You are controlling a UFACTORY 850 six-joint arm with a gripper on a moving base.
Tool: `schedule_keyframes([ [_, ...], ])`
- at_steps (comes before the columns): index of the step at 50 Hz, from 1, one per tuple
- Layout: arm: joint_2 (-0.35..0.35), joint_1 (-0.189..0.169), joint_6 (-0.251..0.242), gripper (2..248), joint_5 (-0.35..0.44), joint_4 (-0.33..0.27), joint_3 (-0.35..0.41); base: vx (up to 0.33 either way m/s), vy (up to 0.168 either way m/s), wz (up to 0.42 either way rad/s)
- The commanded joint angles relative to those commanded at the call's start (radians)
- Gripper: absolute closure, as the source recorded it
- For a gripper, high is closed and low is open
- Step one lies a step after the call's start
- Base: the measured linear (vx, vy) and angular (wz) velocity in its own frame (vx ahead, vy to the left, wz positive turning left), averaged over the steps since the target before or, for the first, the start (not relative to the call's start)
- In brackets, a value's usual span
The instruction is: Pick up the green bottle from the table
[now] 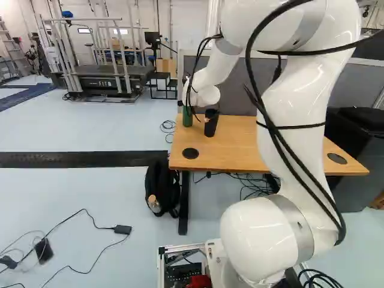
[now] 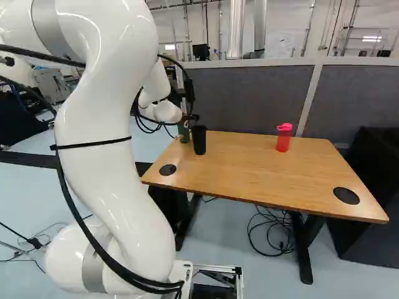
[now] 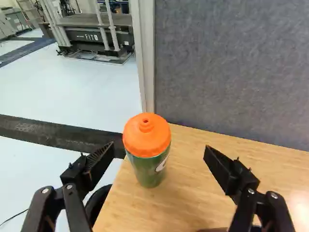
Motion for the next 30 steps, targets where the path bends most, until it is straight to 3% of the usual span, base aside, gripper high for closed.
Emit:
schedule_keyframes([
  [22, -0.054, -0.003, 0.0, 3, -0.024, 0.0, -0.067, 0.0, 0.0, 0.0],
  [23, -0.054, -0.003, 0.0, 26, -0.024, 0.0, -0.068, 0.0, 0.0, 0.0],
  [27, -0.054, -0.003, 0.0, 26, -0.024, 0.0, -0.068, 0.0, 0.0, 0.0],
  [28, -0.054, -0.003, 0.0, 65, -0.024, 0.0, -0.068, 0.0, 0.0, 0.0],
  [30, -0.054, -0.003, 0.0, 65, -0.024, 0.0, -0.068, 0.0, 0.0, 0.0],
])
